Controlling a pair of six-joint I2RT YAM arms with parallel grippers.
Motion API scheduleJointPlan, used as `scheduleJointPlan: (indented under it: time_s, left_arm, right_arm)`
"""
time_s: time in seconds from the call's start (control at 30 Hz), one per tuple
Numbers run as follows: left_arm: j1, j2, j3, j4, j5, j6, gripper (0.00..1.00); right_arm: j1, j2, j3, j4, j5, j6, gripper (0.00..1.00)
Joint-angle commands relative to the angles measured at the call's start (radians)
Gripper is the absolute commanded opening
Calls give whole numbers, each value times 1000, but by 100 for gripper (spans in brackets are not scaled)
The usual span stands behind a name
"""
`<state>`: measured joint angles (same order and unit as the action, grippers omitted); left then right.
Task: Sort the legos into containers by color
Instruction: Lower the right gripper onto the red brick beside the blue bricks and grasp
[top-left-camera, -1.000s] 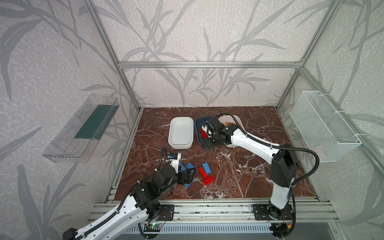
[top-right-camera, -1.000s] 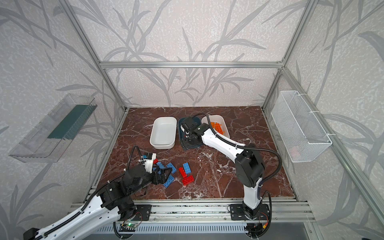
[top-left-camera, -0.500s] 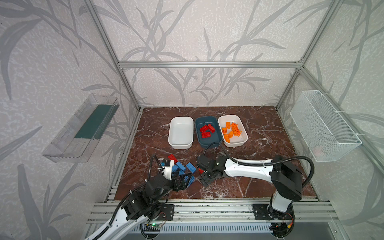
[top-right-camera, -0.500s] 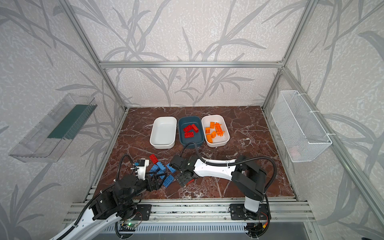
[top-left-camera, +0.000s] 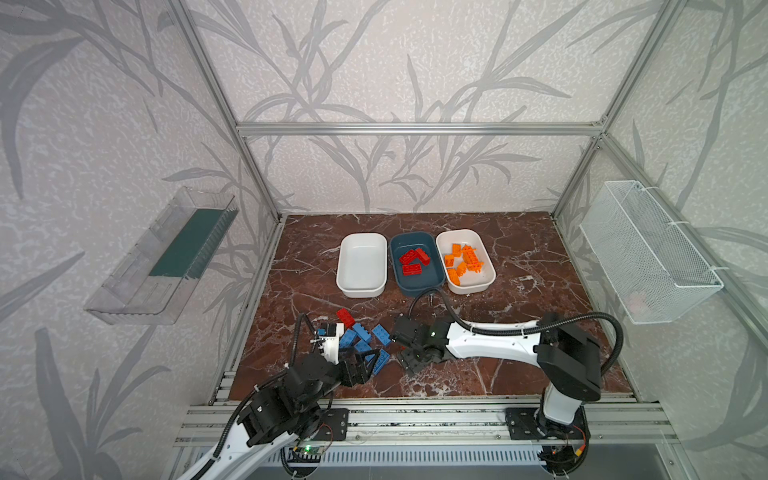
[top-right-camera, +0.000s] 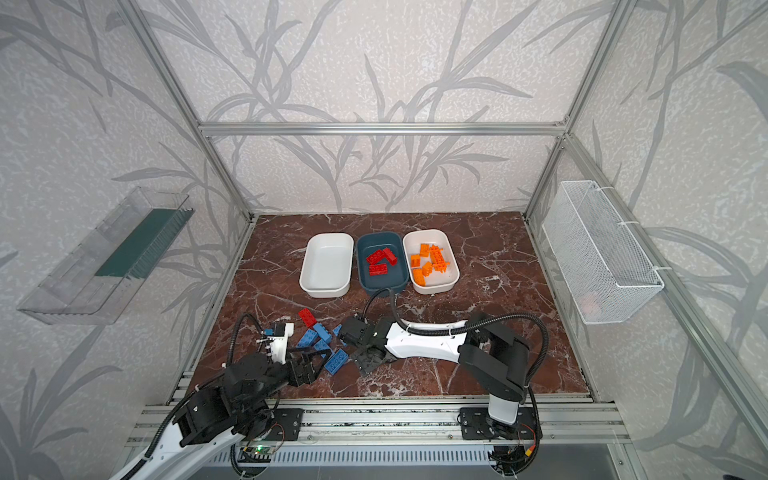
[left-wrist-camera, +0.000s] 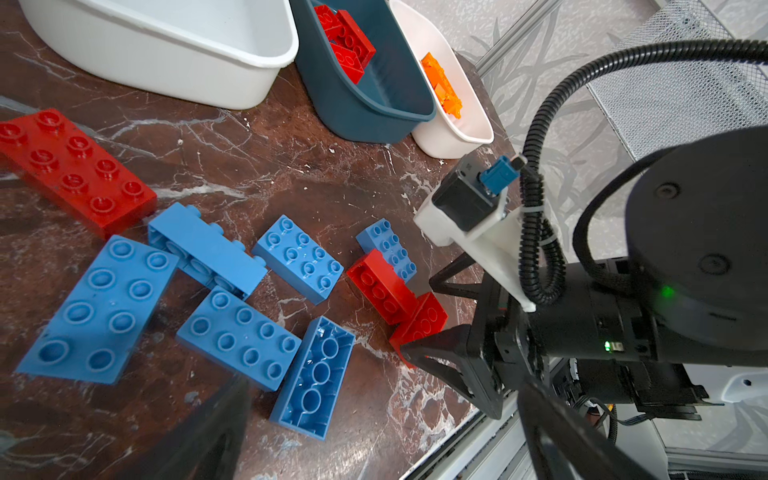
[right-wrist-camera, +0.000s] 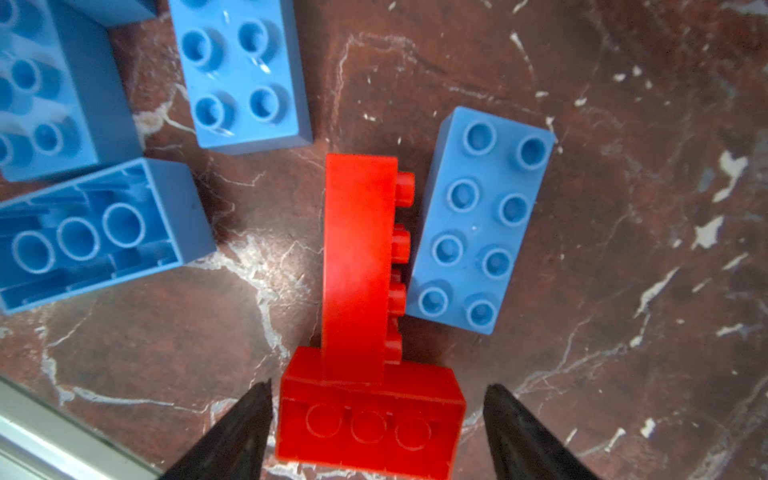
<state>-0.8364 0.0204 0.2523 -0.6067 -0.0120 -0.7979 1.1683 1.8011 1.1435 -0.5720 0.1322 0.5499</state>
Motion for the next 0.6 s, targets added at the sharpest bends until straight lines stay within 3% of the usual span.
scheduleJointPlan:
  time_s: [0.0, 0.3, 0.57]
  left_arm:
    - [0, -8, -7, -20, 0, -9, 99]
    - [0, -5, -12, -13, 0, -12, 99]
    - [0, 56, -42, 92, 3, -24, 99]
  right_arm:
    - [6, 23, 3, -16, 14, 25, 77]
    - [6, -8, -9, -47, 29, 41, 49]
    - [-45, -115, 17, -102, 87, -35, 47]
